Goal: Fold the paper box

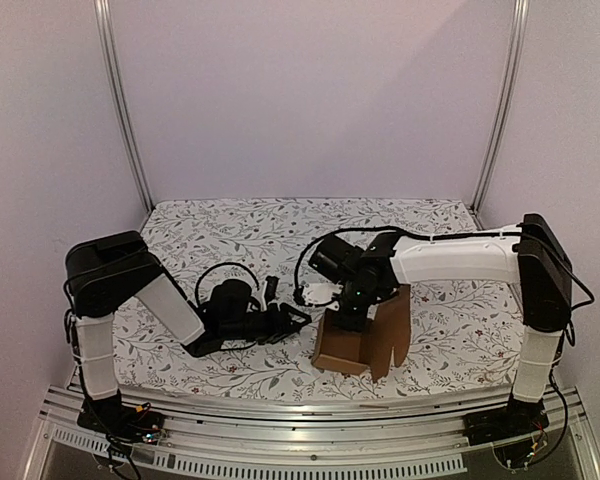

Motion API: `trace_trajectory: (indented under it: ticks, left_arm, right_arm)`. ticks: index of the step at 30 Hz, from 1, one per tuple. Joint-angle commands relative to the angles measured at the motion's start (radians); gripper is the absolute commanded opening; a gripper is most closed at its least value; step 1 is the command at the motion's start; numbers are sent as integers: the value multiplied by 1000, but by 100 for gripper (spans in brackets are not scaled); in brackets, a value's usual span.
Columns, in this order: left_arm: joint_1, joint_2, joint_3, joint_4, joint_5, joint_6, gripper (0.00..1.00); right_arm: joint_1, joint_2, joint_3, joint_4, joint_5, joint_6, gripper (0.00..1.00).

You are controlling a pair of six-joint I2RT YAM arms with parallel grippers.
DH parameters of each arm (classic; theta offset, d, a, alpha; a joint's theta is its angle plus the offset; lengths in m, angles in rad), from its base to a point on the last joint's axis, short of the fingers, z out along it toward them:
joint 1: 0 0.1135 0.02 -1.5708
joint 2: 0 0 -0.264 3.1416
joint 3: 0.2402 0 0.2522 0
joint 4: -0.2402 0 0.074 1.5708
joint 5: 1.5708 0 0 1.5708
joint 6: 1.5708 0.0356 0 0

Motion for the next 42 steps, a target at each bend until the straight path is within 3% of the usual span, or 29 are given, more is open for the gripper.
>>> trace_trajectory:
  ticks: [1, 6, 12, 21, 30, 42]
  left_arm:
    - [-23, 70, 8, -94, -2, 6, 49]
    - [-31, 48, 14, -126, -8, 9, 49]
    - [-14, -57, -60, -232, -78, 40, 49]
    - [-9, -136, -80, -335, -107, 92, 49]
    - [-6, -127, -83, -320, -105, 96, 49]
    - [-8, -60, -86, -253, -89, 70, 49]
  right_arm:
    - [-4, -52, 30, 44, -64, 8, 11]
    - [-4, -5, 90, 52, -54, 10, 12]
    - [-14, 27, 86, -29, -40, -2, 28]
    - [-56, 92, 109, -122, -50, 0, 31]
    - [-57, 170, 127, -159, -62, -4, 23]
    - [-57, 97, 97, -66, -70, 24, 6]
